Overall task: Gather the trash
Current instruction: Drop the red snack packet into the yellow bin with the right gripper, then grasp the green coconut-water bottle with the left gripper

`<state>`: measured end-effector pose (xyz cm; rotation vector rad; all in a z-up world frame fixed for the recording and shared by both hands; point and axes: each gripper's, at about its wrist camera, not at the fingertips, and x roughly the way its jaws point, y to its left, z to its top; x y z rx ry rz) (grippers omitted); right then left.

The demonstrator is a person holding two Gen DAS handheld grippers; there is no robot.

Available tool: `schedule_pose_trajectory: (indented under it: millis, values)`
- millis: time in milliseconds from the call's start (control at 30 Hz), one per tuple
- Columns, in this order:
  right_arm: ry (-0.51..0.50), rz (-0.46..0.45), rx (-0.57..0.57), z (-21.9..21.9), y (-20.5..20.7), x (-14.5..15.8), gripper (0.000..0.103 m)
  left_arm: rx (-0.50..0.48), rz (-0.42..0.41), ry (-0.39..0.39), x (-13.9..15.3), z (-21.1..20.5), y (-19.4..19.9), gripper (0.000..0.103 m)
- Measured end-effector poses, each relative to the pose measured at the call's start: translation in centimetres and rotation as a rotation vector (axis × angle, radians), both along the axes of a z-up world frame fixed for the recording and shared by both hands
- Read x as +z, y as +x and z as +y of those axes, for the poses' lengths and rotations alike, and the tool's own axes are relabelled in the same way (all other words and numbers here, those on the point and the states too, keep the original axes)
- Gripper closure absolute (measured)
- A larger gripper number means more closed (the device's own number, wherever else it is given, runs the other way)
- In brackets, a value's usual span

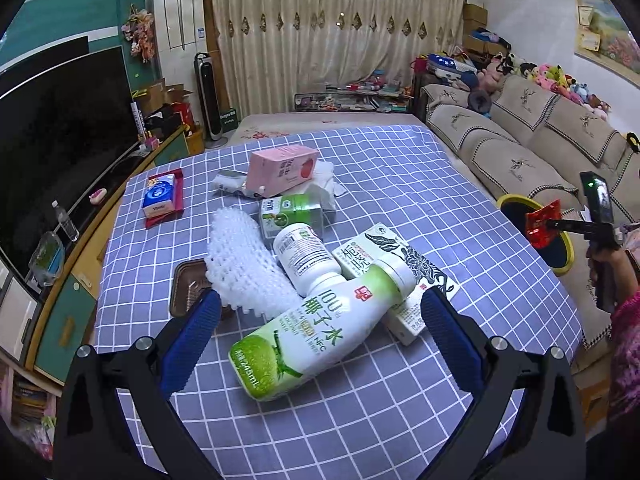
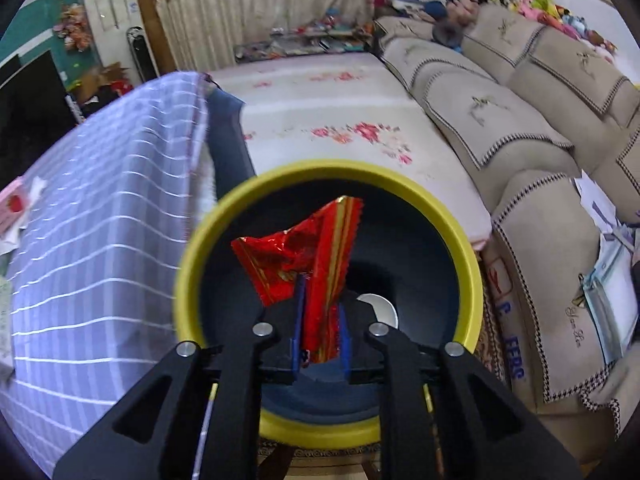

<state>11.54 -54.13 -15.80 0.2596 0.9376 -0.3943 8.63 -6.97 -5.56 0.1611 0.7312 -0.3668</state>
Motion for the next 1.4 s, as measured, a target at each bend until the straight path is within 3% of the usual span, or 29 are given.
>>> schedule_pose_trajectory:
  millis: [167,633,767,933,1100,1300,1400]
  values:
    - [-0.018,0.018,-0.033,-0.5,-0.2,-0.8,0.053,-0.021,0.01,-0.007,-0.4,-0.1,0.3,0.005]
    - [-0.015,-0.006,0.005,1.1,0.1,0.2,0.048,-0.148,0.036,0.001,-2.0,0.2,0.3,0.005]
    - [-0.012,-0.005,0.02,1.5,0.2,0.1,0.047,-0.227,0.037,0.033,-2.8,0.1,1.0,0.005]
    - [-0.008,0.001,0.028,1.6,0.2,-0.1,0.046,-0.238,0.062,0.074,-4.2,0.7,2.0,0.005]
    - [-0.003,0.015,0.033,1.6,0.4,-0.5,0.045,-0.256,0.141,0.054,-6.4,1.7,3.0,0.005]
    - [-0.002,0.022,0.046,2.1,0.7,-0.7,0.044,-0.356,0.242,-0.054,-6.9,1.1,2.7,0.005]
    - [0.0,0.024,0.052,2.3,0.8,-0.7,0.044,-0.375,0.251,-0.055,-6.9,0.0,2.2,0.005]
